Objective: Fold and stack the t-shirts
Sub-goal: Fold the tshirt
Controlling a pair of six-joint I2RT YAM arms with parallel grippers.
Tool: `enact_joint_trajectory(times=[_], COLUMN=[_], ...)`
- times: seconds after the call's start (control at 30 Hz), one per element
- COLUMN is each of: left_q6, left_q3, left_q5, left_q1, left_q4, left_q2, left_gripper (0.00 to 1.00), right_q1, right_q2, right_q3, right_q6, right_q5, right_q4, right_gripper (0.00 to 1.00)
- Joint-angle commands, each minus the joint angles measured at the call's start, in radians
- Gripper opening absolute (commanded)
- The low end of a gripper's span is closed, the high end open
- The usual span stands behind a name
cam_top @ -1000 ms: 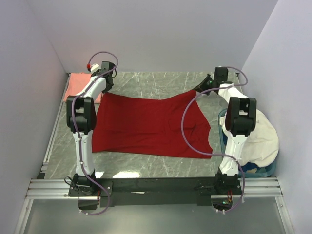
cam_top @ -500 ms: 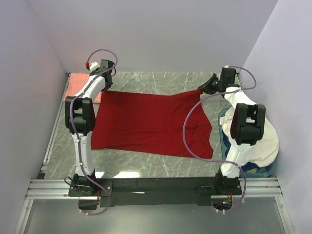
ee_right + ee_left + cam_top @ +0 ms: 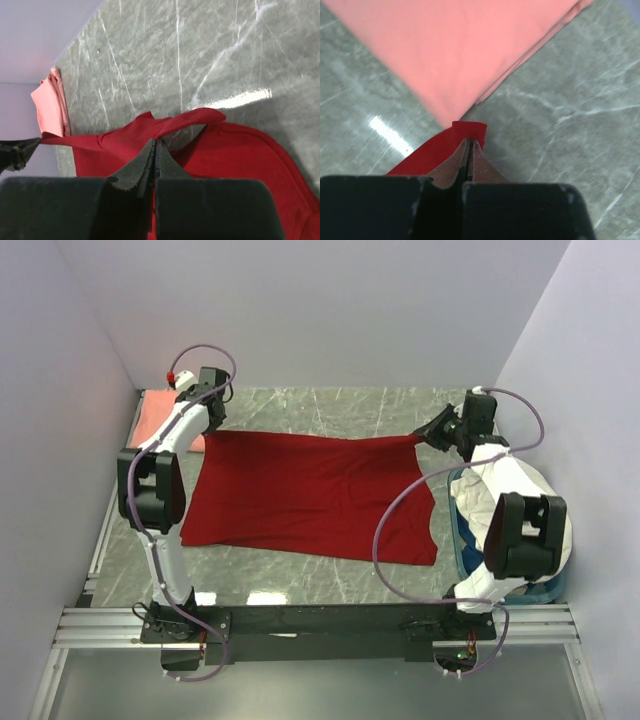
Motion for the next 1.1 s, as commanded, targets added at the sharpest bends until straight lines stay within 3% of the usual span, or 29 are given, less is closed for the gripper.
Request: enact_joint_trajectory(times=[0.0,0.53,1.07], left_q6=[-0.042,-0.18,-0.217], left_q3=[-0.073,-0.491,-0.658], left_q5=[-0.025,0.011,0.013], left_q1=[-0.004,-0.005,-0.005], left_q4=[0.036,0.153,0.216], left_q2=[-0.11,-0.366,-0.455], left_gripper=[0.0,0.0,0.01], right_q1=[-0.009,0.016,0.028], right_q2=[-0.117,-0.398,-0.478], right_q3=[-0.087,-0.416,-0.624], right_q6=[0.006,0.008,0.006], right_q5=[0.037,0.077,0.054], right_q4=[0.058,0.062,0.104], right_gripper=[0.0,0.0,0.0])
